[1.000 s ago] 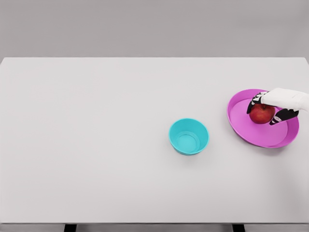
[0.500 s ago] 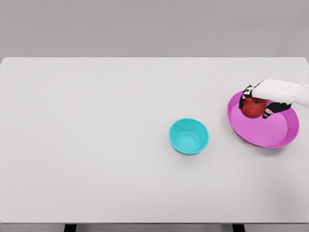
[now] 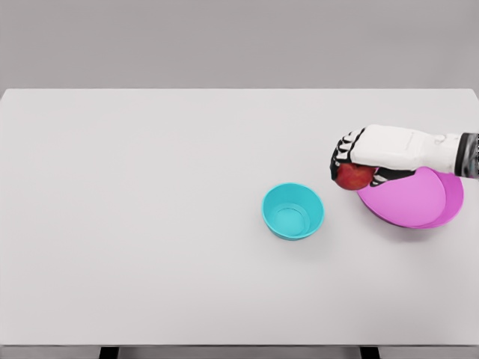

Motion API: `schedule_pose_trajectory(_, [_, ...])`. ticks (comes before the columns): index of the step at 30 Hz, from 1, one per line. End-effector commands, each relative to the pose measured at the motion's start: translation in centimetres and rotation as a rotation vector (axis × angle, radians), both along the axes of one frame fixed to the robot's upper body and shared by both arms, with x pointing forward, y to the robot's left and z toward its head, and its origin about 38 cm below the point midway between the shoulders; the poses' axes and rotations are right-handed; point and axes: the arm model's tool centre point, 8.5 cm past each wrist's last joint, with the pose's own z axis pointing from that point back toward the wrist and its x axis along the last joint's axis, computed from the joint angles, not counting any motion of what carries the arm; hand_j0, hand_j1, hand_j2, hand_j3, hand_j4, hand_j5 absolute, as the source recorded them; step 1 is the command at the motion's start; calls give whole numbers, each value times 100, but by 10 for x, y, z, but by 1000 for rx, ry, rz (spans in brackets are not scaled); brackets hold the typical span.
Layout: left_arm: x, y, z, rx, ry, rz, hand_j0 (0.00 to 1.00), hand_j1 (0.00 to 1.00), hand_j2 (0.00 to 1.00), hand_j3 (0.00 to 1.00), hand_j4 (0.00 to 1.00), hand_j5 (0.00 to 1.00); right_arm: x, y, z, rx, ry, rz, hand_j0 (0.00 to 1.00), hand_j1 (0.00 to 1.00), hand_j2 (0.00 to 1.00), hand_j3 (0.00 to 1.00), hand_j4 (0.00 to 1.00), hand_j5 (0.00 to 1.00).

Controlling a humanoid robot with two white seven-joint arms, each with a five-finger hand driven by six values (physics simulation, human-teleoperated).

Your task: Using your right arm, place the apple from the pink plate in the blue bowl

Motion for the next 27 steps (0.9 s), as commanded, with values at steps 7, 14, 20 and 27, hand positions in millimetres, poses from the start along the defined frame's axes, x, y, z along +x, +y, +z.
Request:
schedule_pose_trajectory(7, [0, 0, 0, 0, 0, 1, 100, 100, 100, 100, 100, 100, -19, 41, -5, 18, 7, 129, 53, 53, 53, 53, 53, 53])
schedule_pose_trajectory(14, [0, 0, 0, 0, 0, 0, 100, 100, 100, 100, 100, 100, -25, 65, -12, 42, 18, 187, 54, 54, 54, 54, 54, 54])
schedule_pose_trajectory(20, [0, 0, 0, 0, 0, 0, 100, 100, 100, 100, 100, 100, -25, 73, -17, 52, 26, 201, 54, 54, 54, 54, 54, 54])
schedule_pose_trajectory(27, [0, 0, 0, 0, 0, 1, 100, 100, 100, 100, 100, 100, -21, 80, -27, 36, 54, 212, 53, 53, 53, 53, 53, 53])
